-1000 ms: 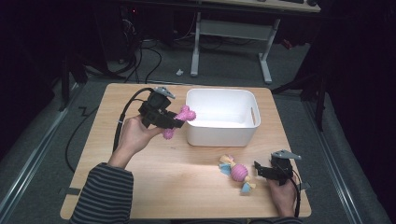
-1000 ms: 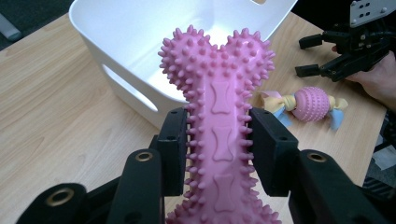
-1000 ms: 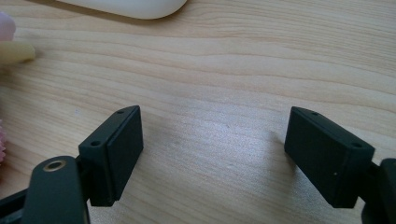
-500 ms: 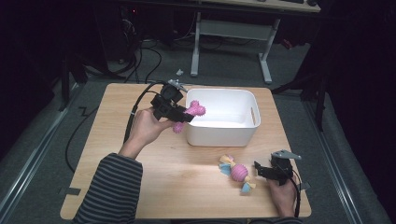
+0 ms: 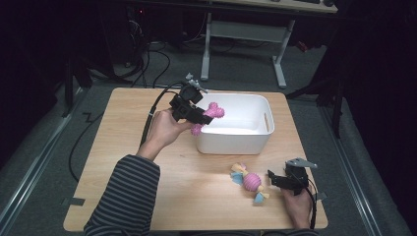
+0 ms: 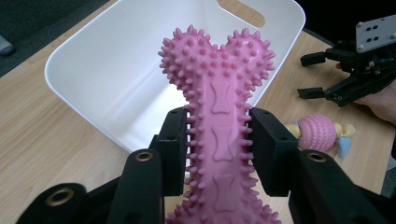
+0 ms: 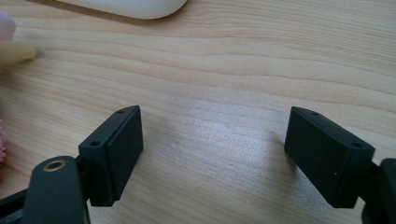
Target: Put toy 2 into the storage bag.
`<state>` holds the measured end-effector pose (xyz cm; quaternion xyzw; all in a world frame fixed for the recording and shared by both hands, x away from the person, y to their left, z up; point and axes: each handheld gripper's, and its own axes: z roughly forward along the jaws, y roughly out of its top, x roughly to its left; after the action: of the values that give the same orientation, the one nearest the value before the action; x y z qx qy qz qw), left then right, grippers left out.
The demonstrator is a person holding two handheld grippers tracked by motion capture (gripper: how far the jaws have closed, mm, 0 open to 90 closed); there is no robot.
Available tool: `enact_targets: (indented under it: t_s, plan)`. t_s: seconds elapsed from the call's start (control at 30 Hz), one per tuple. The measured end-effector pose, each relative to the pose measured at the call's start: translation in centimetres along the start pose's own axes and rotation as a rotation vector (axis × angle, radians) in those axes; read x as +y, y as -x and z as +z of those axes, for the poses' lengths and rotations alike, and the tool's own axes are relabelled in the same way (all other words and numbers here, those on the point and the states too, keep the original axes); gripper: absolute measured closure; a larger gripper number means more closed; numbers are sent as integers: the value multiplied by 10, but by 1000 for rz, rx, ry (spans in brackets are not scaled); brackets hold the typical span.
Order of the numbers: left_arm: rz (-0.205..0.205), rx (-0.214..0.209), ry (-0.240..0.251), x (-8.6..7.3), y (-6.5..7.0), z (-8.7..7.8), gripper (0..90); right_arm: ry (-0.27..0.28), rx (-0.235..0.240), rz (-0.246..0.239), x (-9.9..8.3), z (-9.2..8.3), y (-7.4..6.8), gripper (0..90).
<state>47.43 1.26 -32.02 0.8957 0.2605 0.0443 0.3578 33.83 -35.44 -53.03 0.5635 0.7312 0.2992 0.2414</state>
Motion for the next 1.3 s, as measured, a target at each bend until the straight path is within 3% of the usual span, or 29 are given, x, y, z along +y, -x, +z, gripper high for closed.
enact_targets:
  t_s: [0.47, 0.6, 1.07, 1.3]
  plan:
    - [-13, 0, -21, 15, -7, 39, 597, 0, 1, 0, 0, 0, 0, 194]
    - [-9, 11, -35, 19, -8, 46, 598, 0, 1, 0, 0, 0, 0, 194]
    - [-1, 27, -16, 24, -11, 66, 597, 0, 1, -1, 0, 0, 0, 194]
    - [12, 47, -48, 24, -11, 75, 596, 0, 2, -1, 0, 0, 0, 194]
